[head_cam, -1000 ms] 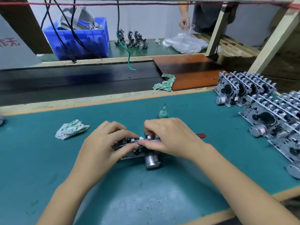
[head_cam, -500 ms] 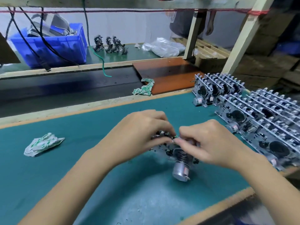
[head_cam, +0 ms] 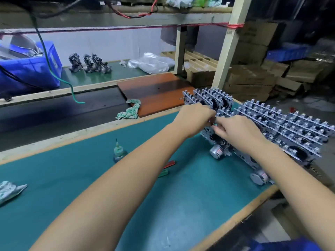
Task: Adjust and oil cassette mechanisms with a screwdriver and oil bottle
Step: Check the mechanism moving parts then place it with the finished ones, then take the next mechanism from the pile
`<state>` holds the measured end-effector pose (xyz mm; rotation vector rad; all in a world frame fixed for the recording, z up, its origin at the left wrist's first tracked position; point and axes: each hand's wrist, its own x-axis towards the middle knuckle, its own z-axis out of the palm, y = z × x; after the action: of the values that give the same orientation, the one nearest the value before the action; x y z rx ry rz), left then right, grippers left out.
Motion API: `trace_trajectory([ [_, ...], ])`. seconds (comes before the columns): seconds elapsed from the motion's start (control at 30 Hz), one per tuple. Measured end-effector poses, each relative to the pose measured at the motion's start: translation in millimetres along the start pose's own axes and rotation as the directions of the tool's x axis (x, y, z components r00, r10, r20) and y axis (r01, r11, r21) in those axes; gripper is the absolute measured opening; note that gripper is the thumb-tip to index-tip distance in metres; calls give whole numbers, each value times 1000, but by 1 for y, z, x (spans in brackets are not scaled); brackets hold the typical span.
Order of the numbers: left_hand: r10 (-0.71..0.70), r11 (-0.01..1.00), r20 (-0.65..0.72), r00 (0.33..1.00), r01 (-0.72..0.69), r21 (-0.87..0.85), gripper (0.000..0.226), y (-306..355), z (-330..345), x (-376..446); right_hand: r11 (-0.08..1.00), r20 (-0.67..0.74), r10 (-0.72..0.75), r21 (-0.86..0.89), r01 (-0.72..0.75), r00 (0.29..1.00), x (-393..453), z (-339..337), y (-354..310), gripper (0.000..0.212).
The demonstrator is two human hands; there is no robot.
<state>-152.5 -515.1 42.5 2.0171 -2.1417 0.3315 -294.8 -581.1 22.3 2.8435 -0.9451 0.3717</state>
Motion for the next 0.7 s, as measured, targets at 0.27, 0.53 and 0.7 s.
trace_trajectory([
  [0.27, -77, 997, -20, 997, 77, 9, 21, 17, 24, 11, 991, -12, 97, -89, -97, 995, -2, 7, 2, 28],
  [0.53, -316, 902, -150, 937, 247, -354, 25, 11, -14, -70, 998, -143, -14, -68, 4, 990, -23, -33, -64, 24],
  [0.7, -589, 721, -78, 804, 480, -500, 15, -11, -29, -216, 895, -2, -374, 262, 362, 927, -44, -47, -169, 19],
])
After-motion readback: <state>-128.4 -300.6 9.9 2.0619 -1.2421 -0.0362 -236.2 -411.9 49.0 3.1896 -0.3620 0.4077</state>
